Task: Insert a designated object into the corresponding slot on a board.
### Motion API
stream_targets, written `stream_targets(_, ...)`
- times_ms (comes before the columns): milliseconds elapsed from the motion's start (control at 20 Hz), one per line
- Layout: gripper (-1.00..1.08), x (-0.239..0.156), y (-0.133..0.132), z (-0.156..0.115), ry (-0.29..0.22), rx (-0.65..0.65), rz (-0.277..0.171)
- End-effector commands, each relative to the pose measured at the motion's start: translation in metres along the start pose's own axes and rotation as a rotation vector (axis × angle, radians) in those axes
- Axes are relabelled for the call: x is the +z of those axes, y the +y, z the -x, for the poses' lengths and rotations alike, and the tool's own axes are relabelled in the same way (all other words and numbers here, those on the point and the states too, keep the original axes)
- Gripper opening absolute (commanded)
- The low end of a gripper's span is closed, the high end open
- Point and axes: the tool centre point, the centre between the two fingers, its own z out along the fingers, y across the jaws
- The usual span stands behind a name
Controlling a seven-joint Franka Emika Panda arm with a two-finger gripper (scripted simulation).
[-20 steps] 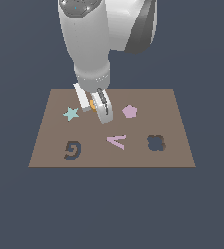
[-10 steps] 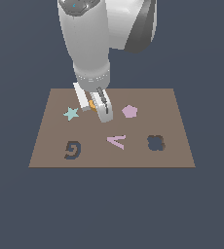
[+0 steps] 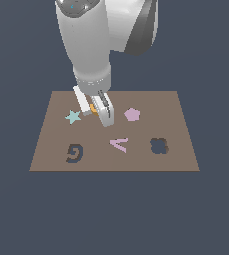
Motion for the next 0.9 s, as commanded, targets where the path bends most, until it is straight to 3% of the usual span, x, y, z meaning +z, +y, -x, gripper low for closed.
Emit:
stream_targets(0,-1.00,0.000,-0.001,-0.004,0.000,-0.025,0.000)
stream_targets(450,-1.00,-0.002,-0.009,-0.031,0.001,-0.190,0.000)
stream_targets(850,-1.00,-0.003,-0.028,-0.067,0.001,-0.431,-0.001)
